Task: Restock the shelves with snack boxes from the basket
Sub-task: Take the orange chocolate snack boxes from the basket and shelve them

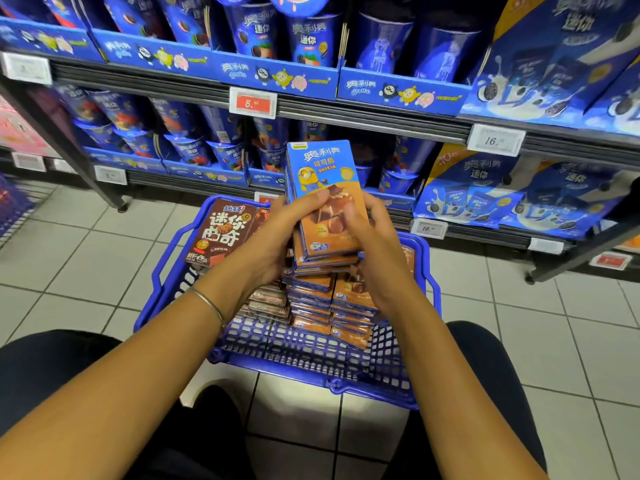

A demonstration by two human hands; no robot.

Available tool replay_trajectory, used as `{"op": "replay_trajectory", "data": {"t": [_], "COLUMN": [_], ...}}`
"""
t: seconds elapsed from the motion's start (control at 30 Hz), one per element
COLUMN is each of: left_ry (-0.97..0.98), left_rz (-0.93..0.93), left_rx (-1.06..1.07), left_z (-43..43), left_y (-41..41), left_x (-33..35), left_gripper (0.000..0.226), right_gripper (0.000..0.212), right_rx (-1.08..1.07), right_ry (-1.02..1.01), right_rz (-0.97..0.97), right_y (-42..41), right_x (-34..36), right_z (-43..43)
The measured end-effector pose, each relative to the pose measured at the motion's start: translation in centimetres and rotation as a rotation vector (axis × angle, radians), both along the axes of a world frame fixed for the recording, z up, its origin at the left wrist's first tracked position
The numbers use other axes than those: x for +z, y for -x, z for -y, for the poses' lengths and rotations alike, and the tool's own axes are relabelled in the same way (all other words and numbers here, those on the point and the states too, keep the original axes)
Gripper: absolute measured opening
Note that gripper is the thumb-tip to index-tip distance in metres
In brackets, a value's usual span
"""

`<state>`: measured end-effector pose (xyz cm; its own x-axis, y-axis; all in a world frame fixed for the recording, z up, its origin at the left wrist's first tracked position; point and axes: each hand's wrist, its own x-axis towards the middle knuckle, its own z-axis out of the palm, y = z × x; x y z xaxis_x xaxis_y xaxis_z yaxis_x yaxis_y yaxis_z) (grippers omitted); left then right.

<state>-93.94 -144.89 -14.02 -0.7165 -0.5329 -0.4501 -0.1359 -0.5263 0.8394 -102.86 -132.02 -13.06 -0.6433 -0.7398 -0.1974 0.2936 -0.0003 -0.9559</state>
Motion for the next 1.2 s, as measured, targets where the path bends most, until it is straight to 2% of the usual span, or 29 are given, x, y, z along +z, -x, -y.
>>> {"op": "replay_trajectory", "data": {"t": [0.07, 0.13, 0.17, 0.23, 0.3, 0.47, 0.57, 0.7, 0.8, 0.83, 0.9, 0.97, 1.07, 1.13, 1.2], "left_ry": [-0.052, -0.036, -0.028, -0.034, -0.038, -0.037, -0.042, -0.036, -0.036, -0.038, -0.034, -0.025, -0.006, -0.004, -0.006], "left_rz": [-0.064, -0.090, -0.087, -0.076, -0.075, -0.086, -0.086, -0.087, -0.075, -0.075, -0.072, -0.065, -0.038, -0.017, -0.010], "left_rx": [0.082, 0.153, 0.181, 0.224, 0.247, 0.247, 0.237, 0.223, 0.204, 0.197, 0.186, 0.177, 0.191, 0.198, 0.189], "left_z": [0.3, 0.8, 1.0, 1.5, 1.7, 1.8, 1.9, 2.0, 2.2, 2.2, 2.3, 2.4, 2.6, 2.6, 2.6], "left_y": [0.1, 0.1, 0.0, -0.2, -0.4, -0.8, -0.9, -1.0, -1.1, -1.1, -1.0, -1.0, -0.8, -0.7, -0.6], "left_x": [0.2, 0.4, 0.4, 0.3, 0.2, -0.1, 0.0, 0.3, 0.5, 0.5, 0.6, 0.6, 0.3, 0.2, 0.1], "left_gripper": [0.102, 0.096, 0.094, 0.092, 0.087, 0.053, 0.051, 0.051, 0.052, 0.052, 0.050, 0.048, 0.059, 0.067, 0.066], "right_gripper": [0.043, 0.046, 0.044, 0.033, 0.025, 0.043, 0.052, 0.041, 0.058, 0.058, 0.045, 0.034, 0.028, 0.027, 0.029], "right_rx": [-0.100, -0.284, -0.308, -0.188, -0.093, -0.026, -0.014, -0.089, -0.168, -0.191, -0.277, -0.421, -0.597, -0.553, -0.448], "right_ry": [0.014, -0.132, -0.243, -0.428, -0.521, -0.664, -0.708, -0.613, -0.548, -0.515, -0.418, -0.318, -0.108, 0.046, 0.176], "right_rz": [0.161, 0.258, 0.223, 0.091, -0.014, -0.427, -0.535, -0.478, -0.459, -0.431, -0.363, -0.241, 0.117, 0.286, 0.349], "right_y": [0.6, 1.1, 1.1, 0.5, -0.7, -2.9, -3.2, -3.1, -2.9, -2.7, -2.0, -1.0, 1.0, 1.8, 2.0], "right_x": [-1.0, -3.0, -4.3, -6.6, -8.2, -10.0, -10.6, -10.9, -10.7, -10.4, -9.6, -8.3, -5.8, -4.0, -2.3], "right_z": [0.1, 0.3, 0.3, 0.3, 0.5, 1.5, 1.7, 1.4, 0.8, 0.7, 0.5, 0.2, -0.5, -0.8, -0.9]}}
